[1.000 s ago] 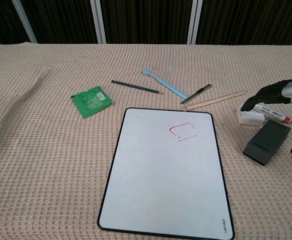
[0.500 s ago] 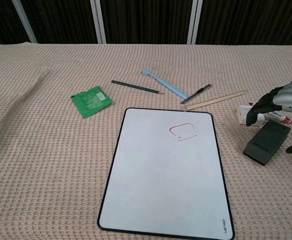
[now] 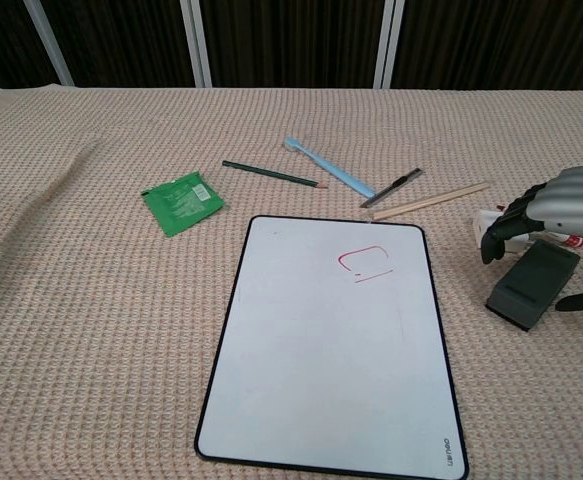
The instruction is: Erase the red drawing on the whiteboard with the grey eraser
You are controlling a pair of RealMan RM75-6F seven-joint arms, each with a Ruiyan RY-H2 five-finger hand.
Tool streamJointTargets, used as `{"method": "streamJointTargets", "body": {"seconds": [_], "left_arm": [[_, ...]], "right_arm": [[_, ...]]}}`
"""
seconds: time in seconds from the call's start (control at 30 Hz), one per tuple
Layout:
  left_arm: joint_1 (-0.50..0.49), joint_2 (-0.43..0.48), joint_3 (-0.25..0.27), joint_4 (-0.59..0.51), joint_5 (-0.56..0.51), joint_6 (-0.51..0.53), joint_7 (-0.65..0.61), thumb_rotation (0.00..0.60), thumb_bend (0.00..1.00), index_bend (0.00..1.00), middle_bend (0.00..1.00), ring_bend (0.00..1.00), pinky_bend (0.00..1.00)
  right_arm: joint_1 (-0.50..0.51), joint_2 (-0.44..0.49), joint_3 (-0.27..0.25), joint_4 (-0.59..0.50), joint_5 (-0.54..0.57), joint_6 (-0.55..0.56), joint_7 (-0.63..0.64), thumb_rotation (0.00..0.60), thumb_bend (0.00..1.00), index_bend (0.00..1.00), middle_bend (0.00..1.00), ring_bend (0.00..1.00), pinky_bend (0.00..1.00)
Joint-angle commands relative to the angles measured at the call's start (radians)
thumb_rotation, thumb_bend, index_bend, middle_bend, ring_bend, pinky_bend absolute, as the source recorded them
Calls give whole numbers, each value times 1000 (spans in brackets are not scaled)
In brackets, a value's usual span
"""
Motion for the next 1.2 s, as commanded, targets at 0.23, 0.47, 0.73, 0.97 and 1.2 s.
{"method": "streamJointTargets", "body": {"seconds": [0.23,0.47,0.73,0.97,1.2], "left_arm": [[0,1,-2,0,-4,-1,-1,600,525,78,6,0,0],[-1,2,-3,-1,-7,-4,-1,600,525,78,6,0,0],[-1,3,-1,-4,-11,-9,2,600,525,78,6,0,0],[0,5,-2,-8,-12,-8,2,600,525,78,6,0,0],[1,5,0,-10,-9,-7,-1,600,525,78,6,0,0]], "right_arm": [[20,-24,-10,14,26,-25,-17,600,298,368,377,320,317],[27,-28,-14,18,43,-27,-30,600,337,396,409,352,339],[35,-19,-22,5,59,-31,-41,600,400,444,445,394,415],[40,-9,-21,-15,64,-13,-43,600,437,484,468,411,435],[56,32,16,-96,77,21,-43,600,442,484,470,413,440]]}}
